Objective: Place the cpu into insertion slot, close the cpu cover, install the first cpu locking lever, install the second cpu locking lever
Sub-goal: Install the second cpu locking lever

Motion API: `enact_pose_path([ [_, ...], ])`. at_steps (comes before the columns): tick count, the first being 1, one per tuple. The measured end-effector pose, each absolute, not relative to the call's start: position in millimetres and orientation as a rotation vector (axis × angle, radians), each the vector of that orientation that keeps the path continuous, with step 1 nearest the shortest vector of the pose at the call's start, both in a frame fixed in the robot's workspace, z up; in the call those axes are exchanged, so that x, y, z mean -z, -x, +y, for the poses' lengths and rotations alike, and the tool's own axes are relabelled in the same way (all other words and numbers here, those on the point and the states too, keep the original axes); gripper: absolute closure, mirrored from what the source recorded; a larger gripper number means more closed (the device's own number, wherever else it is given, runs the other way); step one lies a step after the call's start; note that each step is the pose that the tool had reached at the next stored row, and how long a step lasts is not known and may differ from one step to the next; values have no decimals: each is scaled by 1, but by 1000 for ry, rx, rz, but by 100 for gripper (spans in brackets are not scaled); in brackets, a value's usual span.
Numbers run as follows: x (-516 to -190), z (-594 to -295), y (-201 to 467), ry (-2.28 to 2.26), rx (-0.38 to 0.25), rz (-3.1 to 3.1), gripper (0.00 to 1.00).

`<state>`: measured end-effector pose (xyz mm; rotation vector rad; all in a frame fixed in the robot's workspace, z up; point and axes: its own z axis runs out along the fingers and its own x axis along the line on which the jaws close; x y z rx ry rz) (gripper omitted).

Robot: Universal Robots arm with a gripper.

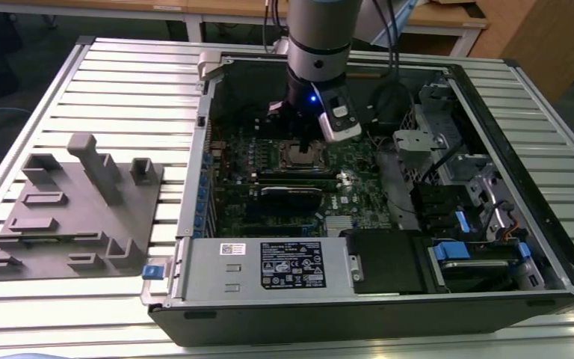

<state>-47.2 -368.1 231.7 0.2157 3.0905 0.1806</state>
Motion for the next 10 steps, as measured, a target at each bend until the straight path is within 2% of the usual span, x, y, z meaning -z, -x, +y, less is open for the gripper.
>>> enact_pose_path([
  [10,-232,-361,46,-215,-167,3091,89],
])
